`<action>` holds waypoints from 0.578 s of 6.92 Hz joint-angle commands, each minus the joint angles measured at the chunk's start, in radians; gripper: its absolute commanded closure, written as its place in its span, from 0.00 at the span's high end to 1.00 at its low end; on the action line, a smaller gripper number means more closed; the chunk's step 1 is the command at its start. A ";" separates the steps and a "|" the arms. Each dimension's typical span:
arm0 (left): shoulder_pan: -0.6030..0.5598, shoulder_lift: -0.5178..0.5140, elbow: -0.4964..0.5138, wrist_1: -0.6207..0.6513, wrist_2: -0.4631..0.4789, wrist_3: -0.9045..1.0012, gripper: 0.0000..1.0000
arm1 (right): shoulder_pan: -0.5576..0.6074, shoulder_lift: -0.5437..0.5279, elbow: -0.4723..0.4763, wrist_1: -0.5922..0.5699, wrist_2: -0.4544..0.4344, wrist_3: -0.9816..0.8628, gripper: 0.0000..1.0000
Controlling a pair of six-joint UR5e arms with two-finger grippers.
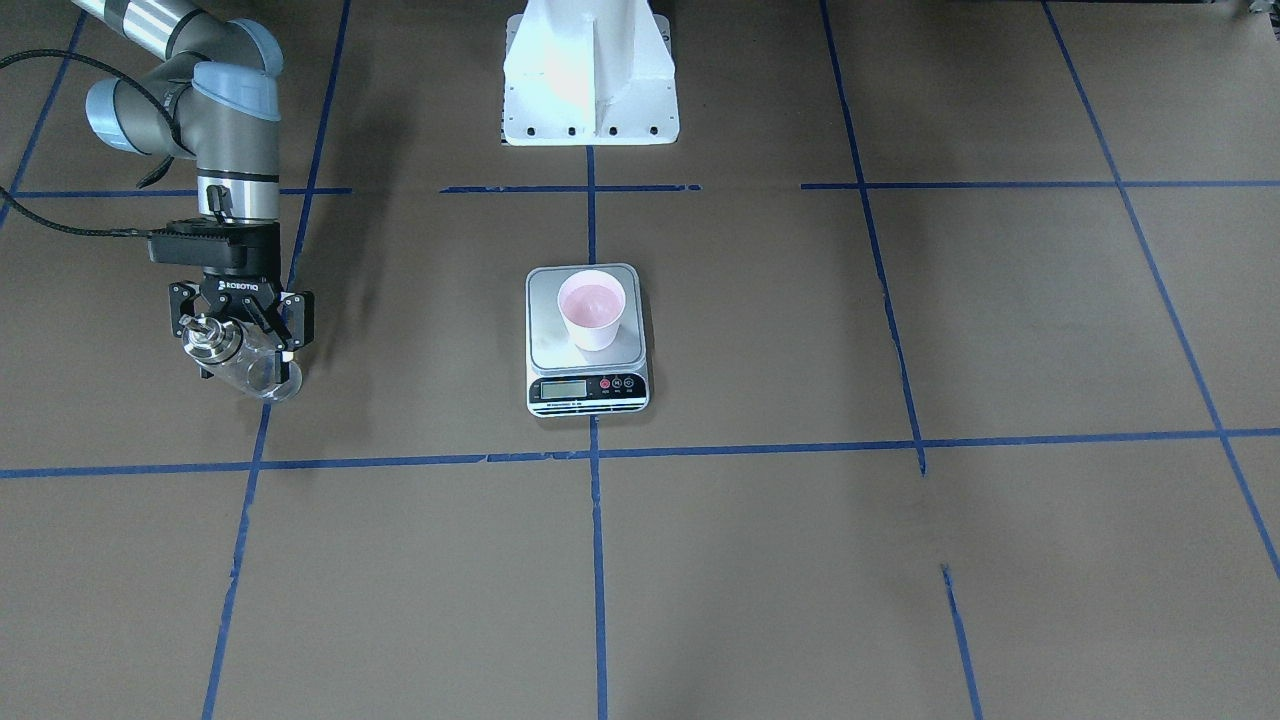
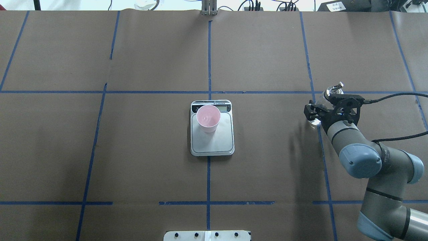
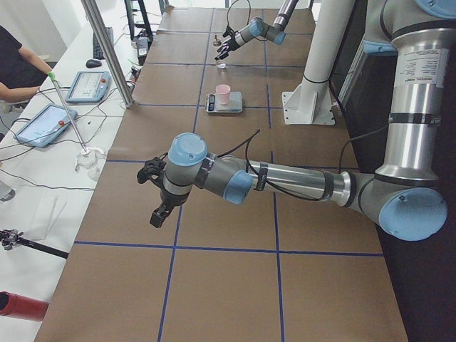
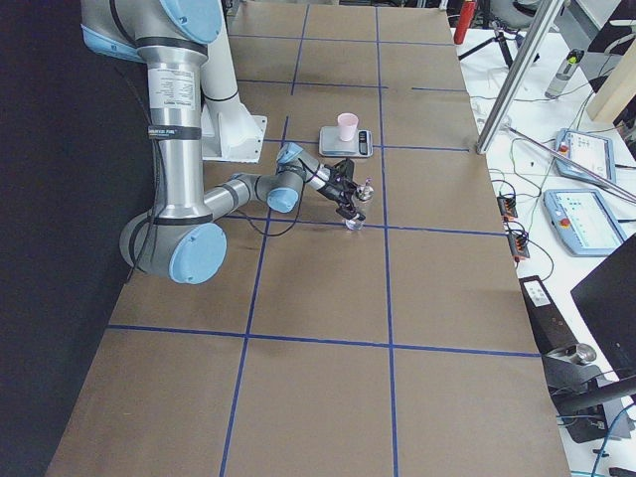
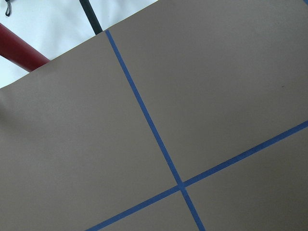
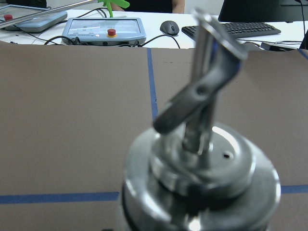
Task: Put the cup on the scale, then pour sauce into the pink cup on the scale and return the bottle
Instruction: 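Lower the sauce bottle onto the table with the right gripper, then open the right gripper and lift it away from the bottle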
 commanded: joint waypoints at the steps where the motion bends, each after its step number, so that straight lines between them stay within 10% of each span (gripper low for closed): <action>1: 0.000 0.000 0.000 0.000 0.000 0.000 1.00 | 0.000 -0.003 0.004 0.000 0.000 0.001 1.00; 4: 0.000 0.001 0.000 0.000 0.002 0.000 1.00 | -0.017 -0.049 0.044 0.000 0.034 0.010 1.00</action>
